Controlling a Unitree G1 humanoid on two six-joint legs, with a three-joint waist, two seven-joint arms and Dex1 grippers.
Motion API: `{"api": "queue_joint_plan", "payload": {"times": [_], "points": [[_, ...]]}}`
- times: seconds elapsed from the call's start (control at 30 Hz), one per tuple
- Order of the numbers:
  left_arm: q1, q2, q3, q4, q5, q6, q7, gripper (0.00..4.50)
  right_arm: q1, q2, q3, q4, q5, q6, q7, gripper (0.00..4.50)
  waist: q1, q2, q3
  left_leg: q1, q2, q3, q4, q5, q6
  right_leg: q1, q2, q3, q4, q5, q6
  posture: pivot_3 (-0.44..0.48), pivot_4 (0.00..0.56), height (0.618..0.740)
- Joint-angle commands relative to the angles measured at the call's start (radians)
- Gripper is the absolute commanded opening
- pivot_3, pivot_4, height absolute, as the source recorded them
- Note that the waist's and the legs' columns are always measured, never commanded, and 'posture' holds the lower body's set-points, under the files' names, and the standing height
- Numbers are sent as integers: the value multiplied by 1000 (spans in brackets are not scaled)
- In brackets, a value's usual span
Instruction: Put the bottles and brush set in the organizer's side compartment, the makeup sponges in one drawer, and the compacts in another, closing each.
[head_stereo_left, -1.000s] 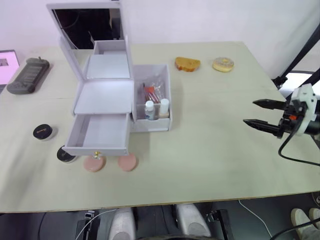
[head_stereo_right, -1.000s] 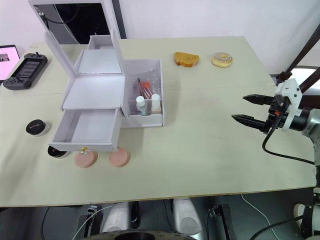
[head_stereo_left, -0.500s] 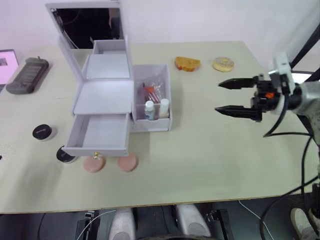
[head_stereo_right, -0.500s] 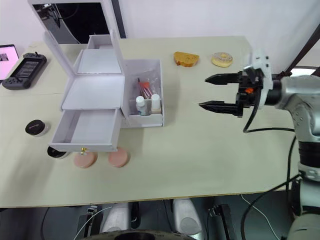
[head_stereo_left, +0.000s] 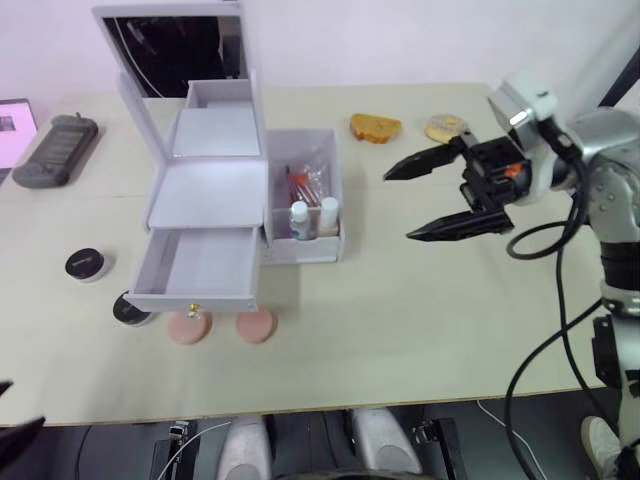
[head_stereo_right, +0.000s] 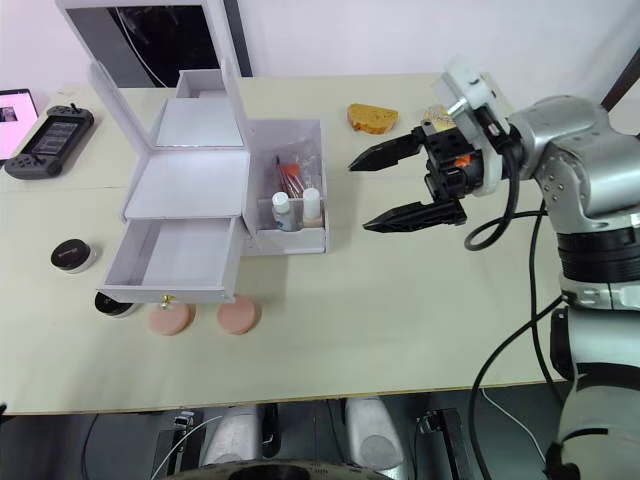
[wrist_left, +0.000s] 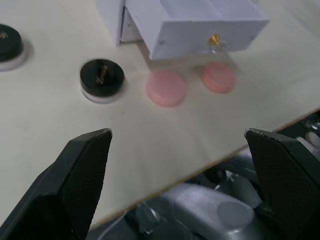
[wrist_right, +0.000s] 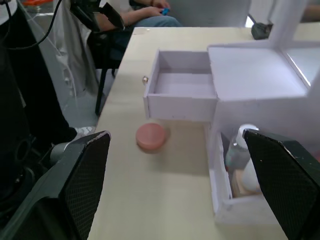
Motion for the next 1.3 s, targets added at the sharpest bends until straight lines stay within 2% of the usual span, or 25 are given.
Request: {"api": "queue_joint_plan", "payload": {"times": [0.03,0.1,0.27,0.47,0.6,0.77,0.97,1.3], "points": [[27,-56,19,-85,-44,-42,43,4477,-36,10,-3,22,-16,3,-1,4500,2,0,0,0,0,0,0,0,0,0,0,0,0,0,0,0,150,740],[26,-87,-15,-128,-48,-65,69,4477,-32,11,3,19,-24,9,4,4500,3,0,0,0,-1,0,0,0,0,0,0,0,0,0,0,0,150,740],[22,-169,-154,-204,36,-151,140,4477,-27,-3,10,-6,-19,71,12,4500,-2,0,0,-1,-1,1,0,0,0,2,0,1,-1,0,0,0,150,740],[-43,-303,-544,-304,273,-287,278,4477,6,-61,-32,-125,52,189,2,4500,1,0,0,-1,-1,0,1,0,0,5,1,1,0,0,0,0,150,740],[-127,-324,-724,-268,422,-378,376,4477,11,-112,-58,-180,96,273,-5,4500,4,0,0,-1,-1,-1,2,0,0,6,2,1,0,0,0,0,150,740],[-227,-334,-895,-196,555,-478,475,4477,9,-168,-82,-228,133,349,-42,4500,3,0,0,-1,-1,-1,3,0,0,6,2,1,0,0,0,0,150,740],[-315,-324,-1021,-81,671,-616,555,4477,12,-217,-97,-276,164,430,-98,4500,5,0,0,-1,-1,-2,2,0,0,6,2,1,1,0,1,0,150,740],[-445,-310,-1190,97,717,-731,607,4477,20,-293,-137,-351,219,517,-184,4500,7,2,-2,-1,-2,-2,2,0,0,7,1,1,1,0,1,0,150,740]]}}
